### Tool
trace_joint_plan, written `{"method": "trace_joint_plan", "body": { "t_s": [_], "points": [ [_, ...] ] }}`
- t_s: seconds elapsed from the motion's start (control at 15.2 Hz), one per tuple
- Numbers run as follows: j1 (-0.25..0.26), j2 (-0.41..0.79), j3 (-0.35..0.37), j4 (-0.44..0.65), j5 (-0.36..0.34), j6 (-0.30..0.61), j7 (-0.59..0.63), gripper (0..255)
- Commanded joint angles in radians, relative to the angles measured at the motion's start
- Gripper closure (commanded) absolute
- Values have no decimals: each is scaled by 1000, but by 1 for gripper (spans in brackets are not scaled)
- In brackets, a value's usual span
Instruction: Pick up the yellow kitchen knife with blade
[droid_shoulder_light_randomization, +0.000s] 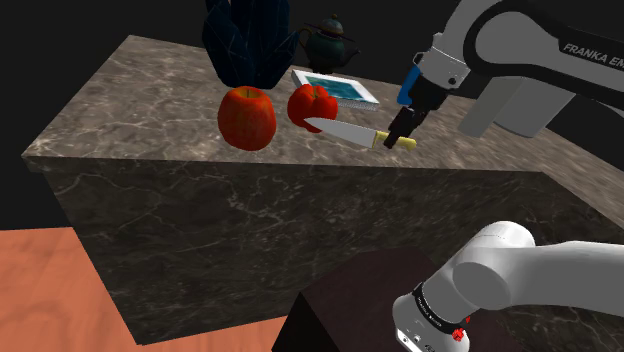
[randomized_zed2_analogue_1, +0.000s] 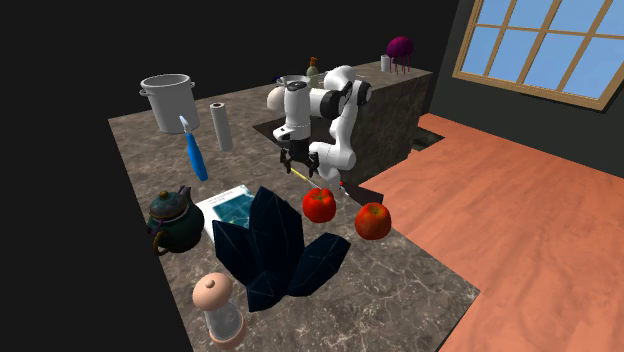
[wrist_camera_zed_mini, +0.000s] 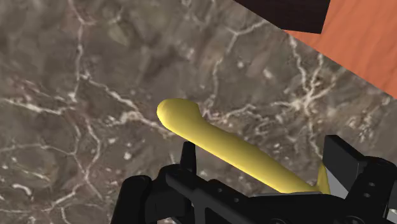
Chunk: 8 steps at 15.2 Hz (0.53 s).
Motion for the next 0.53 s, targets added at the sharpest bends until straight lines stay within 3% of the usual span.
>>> {"method": "trace_joint_plan", "body": {
  "t_s": [0.0,0.46],
  "points": [
    [0,0,0,0,0,0,0,0],
    [229,191,-72,248,2,-44,-509,0]
  ]
}}
